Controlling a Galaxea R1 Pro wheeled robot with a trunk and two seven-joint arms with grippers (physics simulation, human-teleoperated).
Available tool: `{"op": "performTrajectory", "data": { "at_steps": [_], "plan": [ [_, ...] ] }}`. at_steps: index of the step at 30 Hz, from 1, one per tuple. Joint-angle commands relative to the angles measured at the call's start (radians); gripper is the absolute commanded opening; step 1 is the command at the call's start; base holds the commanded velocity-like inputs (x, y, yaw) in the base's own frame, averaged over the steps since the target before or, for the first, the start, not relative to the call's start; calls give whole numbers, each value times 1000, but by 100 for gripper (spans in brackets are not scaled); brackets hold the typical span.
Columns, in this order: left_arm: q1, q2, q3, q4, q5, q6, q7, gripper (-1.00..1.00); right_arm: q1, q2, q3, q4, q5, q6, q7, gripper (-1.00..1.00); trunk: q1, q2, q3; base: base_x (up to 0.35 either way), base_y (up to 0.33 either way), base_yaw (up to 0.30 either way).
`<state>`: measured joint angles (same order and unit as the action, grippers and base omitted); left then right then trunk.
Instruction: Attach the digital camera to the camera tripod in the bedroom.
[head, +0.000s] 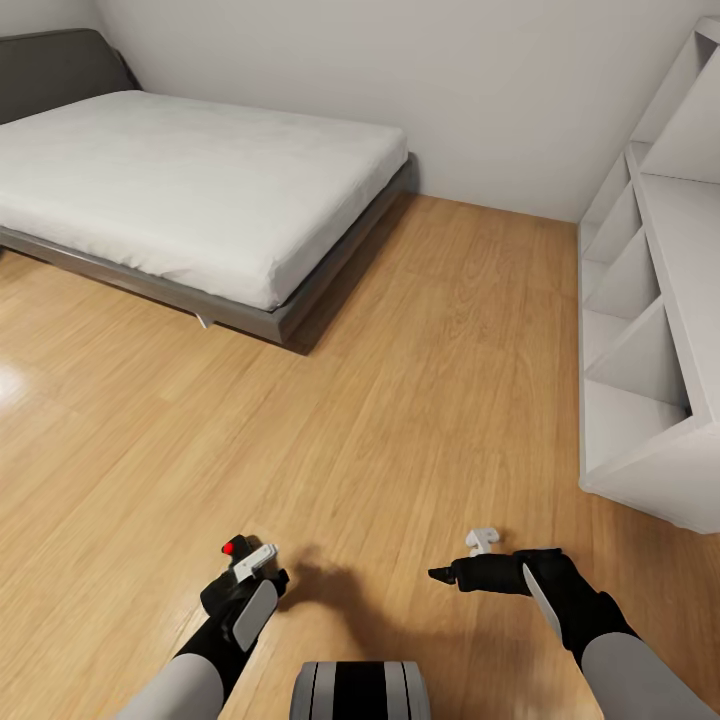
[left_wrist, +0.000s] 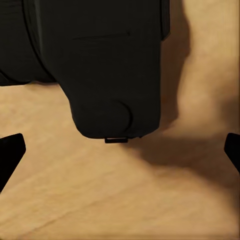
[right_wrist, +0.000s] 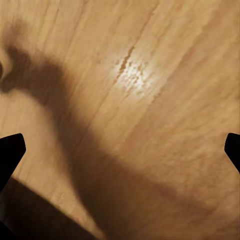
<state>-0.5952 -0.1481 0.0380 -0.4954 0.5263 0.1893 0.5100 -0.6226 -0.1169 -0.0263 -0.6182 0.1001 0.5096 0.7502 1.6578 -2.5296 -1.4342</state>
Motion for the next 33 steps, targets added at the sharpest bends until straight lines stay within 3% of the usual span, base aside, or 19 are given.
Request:
{"op": "performTrajectory", "data": {
  "at_steps": [1,9,22,33],
  "plan": [
    [0,-2,4,-3,2,5,4,100,0,0,-3,-2,10,3,7,100,0,0,-1,0,0,0],
    [0,-4,3,-3,2,5,6,100,0,0,-3,-2,10,3,8,100,0,0,-1,0,0,0],
    [0,-5,2,-2,1,5,6,100,0,0,-3,-2,10,3,5,100,6,-3,-51,0,0,0],
    [0,-4,3,-2,1,5,6,100,0,2,-4,-2,9,4,-43,100,11,-6,-93,0,0,0]
  ]
}}
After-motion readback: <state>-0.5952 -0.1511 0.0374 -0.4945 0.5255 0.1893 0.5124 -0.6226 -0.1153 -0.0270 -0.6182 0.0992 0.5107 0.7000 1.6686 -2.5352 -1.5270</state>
